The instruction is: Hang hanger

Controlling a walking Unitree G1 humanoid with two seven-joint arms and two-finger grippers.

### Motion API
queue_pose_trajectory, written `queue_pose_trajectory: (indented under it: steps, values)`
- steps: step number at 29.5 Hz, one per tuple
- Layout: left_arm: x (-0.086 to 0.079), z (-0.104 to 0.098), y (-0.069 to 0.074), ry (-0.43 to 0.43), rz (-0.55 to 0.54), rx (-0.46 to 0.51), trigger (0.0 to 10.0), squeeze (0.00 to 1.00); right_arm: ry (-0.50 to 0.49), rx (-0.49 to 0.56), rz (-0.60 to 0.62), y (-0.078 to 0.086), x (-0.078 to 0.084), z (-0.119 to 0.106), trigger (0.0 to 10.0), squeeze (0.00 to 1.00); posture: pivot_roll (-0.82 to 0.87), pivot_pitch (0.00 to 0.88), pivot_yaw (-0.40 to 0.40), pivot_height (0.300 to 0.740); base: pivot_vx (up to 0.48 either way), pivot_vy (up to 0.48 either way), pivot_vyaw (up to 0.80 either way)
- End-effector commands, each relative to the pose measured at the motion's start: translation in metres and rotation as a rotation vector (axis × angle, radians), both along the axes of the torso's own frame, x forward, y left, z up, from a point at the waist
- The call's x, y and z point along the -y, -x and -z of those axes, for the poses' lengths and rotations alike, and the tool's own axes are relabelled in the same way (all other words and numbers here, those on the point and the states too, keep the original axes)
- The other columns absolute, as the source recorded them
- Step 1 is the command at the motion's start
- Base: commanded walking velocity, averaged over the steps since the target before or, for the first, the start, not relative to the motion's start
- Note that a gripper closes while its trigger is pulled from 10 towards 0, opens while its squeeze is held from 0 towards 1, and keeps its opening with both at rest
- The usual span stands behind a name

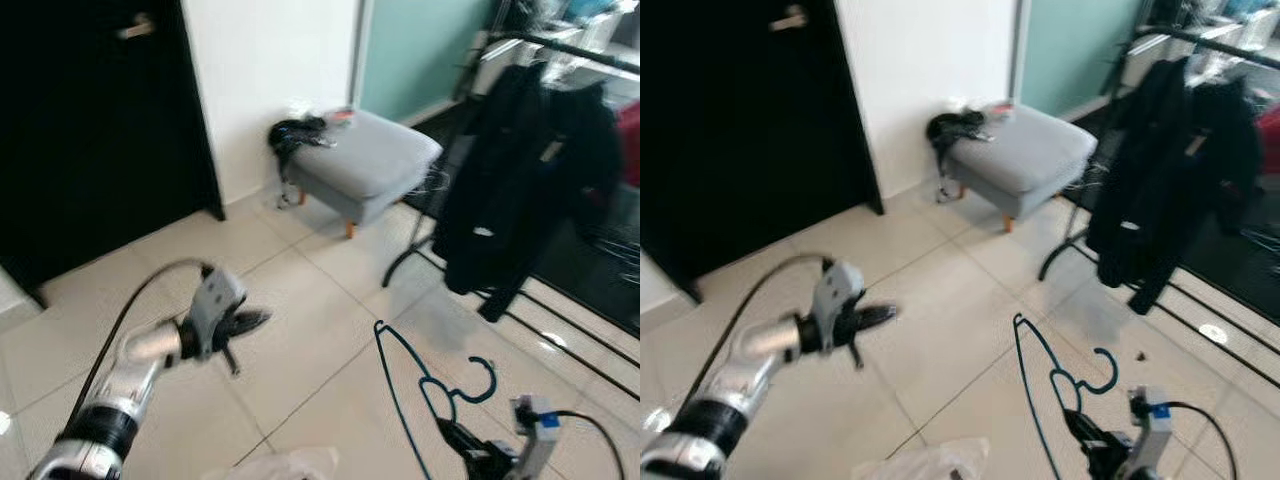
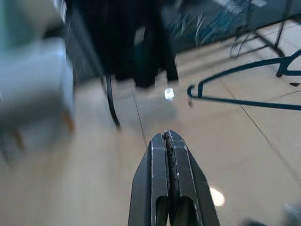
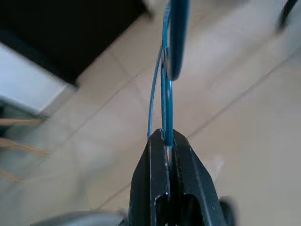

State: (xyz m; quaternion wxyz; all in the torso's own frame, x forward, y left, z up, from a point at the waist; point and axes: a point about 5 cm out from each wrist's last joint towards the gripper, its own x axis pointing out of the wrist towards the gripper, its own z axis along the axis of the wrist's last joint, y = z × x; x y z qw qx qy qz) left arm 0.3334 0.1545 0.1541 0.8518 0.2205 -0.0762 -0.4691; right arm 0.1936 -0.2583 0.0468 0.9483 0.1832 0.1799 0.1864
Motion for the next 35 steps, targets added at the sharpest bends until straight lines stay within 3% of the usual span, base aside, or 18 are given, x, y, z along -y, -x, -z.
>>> queue_pose_trajectory:
  steps: [1,7,10,11,14,16,19,20,21,26,28,30,33,35]
  values:
    - [-0.005,-0.004,0.000,-0.048,0.011,0.024,10.0,0.00,0.000,0.036,-0.034,-0.006,-0.003,-0.012,10.0,0.00,-0.07,0.107,0.015,0.740,0.000,0.000,-0.80]
    - [0.004,-0.016,-0.002,-0.016,0.044,0.065,10.0,0.00,0.052,0.088,-0.067,-0.015,-0.004,-0.029,10.0,0.00,-0.07,0.111,0.019,0.740,0.000,0.000,-0.80]
    - [0.004,-0.003,-0.001,0.013,0.010,-0.007,10.0,0.00,0.085,0.101,-0.080,-0.019,-0.014,-0.030,10.0,0.00,-0.07,0.115,0.020,0.740,0.000,0.000,-0.71]
    - [0.000,0.008,-0.003,0.036,-0.062,-0.067,10.0,0.00,0.090,0.111,-0.067,-0.020,-0.016,-0.030,10.0,0.00,-0.07,0.116,0.021,0.740,0.000,0.000,0.00]
    - [-0.005,0.017,-0.005,0.053,-0.131,-0.117,10.0,0.00,0.085,0.119,-0.050,-0.022,-0.017,-0.030,10.0,0.00,-0.07,0.117,0.021,0.740,0.000,0.000,0.00]
    - [-0.013,0.036,-0.006,0.097,-0.263,-0.230,10.0,0.00,0.085,0.118,-0.026,-0.024,-0.017,-0.028,10.0,0.00,-0.07,0.117,0.020,0.740,0.000,0.000,0.00]
    - [-0.017,0.046,-0.006,0.127,-0.330,-0.285,10.0,0.00,0.091,0.115,-0.030,-0.024,-0.018,-0.027,10.0,0.00,-0.06,0.120,0.018,0.740,0.000,0.000,0.00]
    - [-0.023,0.057,-0.004,0.182,-0.433,-0.346,10.0,0.00,0.104,0.109,-0.038,-0.025,-0.020,-0.026,10.0,0.00,-0.06,0.120,0.018,0.740,0.000,0.000,0.00]
    - [-0.025,0.059,-0.004,0.213,-0.471,-0.361,10.0,0.00,0.105,0.112,-0.037,-0.026,-0.020,-0.026,10.0,0.00,-0.06,0.122,0.016,0.740,0.000,0.000,0.79]
    - [-0.029,0.062,-0.003,0.257,-0.549,-0.371,10.0,0.00,0.103,0.125,-0.034,-0.028,-0.020,-0.029,10.0,0.00,-0.06,0.123,0.016,0.740,0.000,0.000,0.78]
    - [-0.035,0.064,-0.003,0.328,-0.660,-0.374,10.0,0.00,0.103,0.144,-0.032,-0.031,-0.021,-0.033,10.0,0.00,-0.05,0.123,0.016,0.740,0.000,0.000,0.78]
    - [-0.035,0.064,-0.003,0.328,-0.660,-0.374,10.0,0.00,0.103,0.144,-0.032,-0.031,-0.021,-0.033,10.0,0.00,-0.05,0.123,0.016,0.740,0.000,0.000,0.77]
    - [-0.041,0.062,-0.002,0.400,-0.776,-0.366,10.0,0.00,0.098,0.182,-0.037,-0.036,-0.022,-0.043,10.0,0.00,-0.04,0.124,0.016,0.740,0.000,0.000,0.77]
    - [-0.041,0.062,-0.002,0.400,-0.776,-0.366,10.0,0.00,0.098,0.182,-0.037,-0.036,-0.022,-0.043,10.0,0.00,-0.04,0.124,0.016,0.740,0.000,0.000,0.77]
